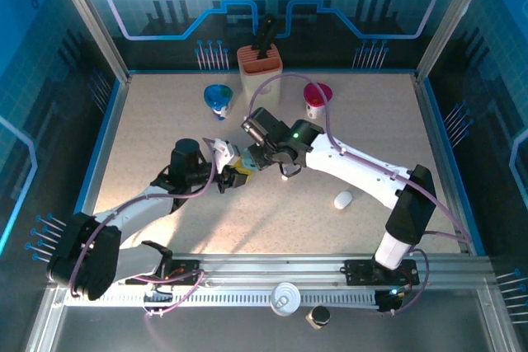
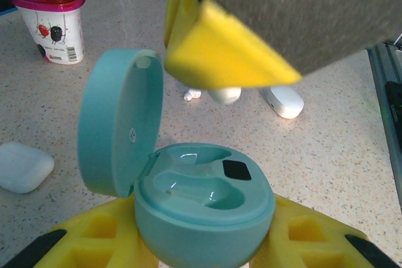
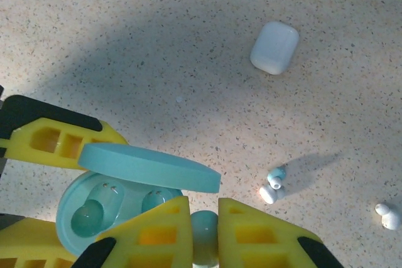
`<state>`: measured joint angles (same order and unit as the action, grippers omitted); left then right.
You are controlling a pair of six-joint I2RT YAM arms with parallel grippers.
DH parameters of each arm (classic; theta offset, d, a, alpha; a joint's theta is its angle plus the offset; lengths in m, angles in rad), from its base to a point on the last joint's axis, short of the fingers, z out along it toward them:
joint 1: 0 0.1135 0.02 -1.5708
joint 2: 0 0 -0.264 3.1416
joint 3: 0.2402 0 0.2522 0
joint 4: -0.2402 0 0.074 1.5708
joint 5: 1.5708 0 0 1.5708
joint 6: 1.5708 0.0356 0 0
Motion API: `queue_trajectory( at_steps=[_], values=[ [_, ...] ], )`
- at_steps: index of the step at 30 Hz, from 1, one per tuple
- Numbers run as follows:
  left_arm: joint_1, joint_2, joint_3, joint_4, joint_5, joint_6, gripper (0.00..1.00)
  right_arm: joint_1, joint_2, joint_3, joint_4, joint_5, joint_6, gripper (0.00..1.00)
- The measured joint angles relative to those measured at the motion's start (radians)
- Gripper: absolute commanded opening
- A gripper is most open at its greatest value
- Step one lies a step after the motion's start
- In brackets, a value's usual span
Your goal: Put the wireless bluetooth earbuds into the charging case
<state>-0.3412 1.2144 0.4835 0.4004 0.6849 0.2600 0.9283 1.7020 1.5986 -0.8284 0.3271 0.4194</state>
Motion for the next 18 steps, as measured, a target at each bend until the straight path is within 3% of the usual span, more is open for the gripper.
queue_trajectory(
  at_steps=[18],
  values=[
    [0.005,0.000,0.000,-0.003,0.006,-0.027,0.32,0.009,0.042,-0.023,0.040,-0.041,-0.014,0.12]
  ],
)
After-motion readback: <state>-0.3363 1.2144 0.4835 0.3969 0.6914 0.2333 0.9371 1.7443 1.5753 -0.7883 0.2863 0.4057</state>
